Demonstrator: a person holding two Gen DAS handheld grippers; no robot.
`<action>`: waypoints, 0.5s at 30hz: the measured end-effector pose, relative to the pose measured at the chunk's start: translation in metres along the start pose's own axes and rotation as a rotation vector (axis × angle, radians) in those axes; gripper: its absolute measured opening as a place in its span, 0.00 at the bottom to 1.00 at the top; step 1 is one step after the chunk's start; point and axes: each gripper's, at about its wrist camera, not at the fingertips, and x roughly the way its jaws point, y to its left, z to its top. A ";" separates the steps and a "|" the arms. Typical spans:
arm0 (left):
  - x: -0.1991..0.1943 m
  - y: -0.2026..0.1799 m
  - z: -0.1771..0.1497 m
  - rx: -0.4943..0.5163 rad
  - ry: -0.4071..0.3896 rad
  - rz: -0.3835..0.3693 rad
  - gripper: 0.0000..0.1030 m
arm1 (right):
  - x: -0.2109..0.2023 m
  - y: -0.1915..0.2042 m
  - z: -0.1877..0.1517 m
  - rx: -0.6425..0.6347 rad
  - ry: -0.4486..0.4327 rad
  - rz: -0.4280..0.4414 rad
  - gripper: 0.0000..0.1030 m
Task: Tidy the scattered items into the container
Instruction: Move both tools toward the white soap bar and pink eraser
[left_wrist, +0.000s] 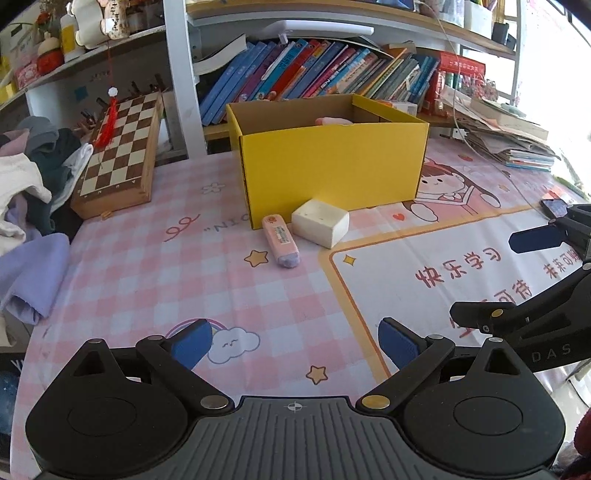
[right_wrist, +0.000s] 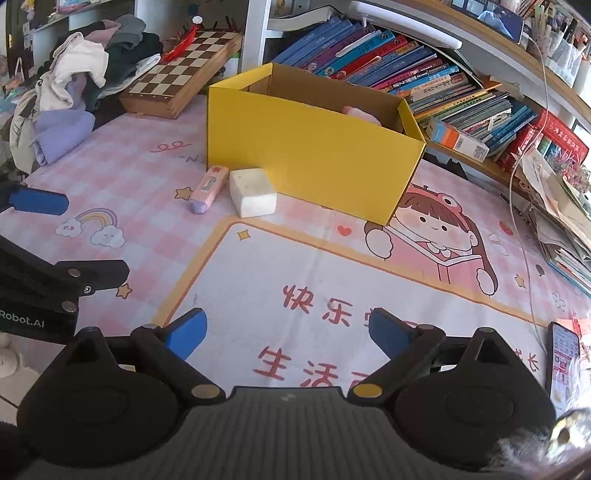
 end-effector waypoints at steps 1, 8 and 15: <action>0.001 0.000 0.001 -0.001 0.002 0.004 0.95 | 0.002 -0.001 0.001 -0.001 0.001 0.004 0.93; 0.008 0.002 0.005 -0.015 0.017 0.033 0.95 | 0.018 -0.008 0.013 -0.018 0.011 0.046 0.93; 0.020 0.006 0.007 -0.031 0.062 0.055 0.95 | 0.041 -0.004 0.029 -0.063 0.017 0.109 0.81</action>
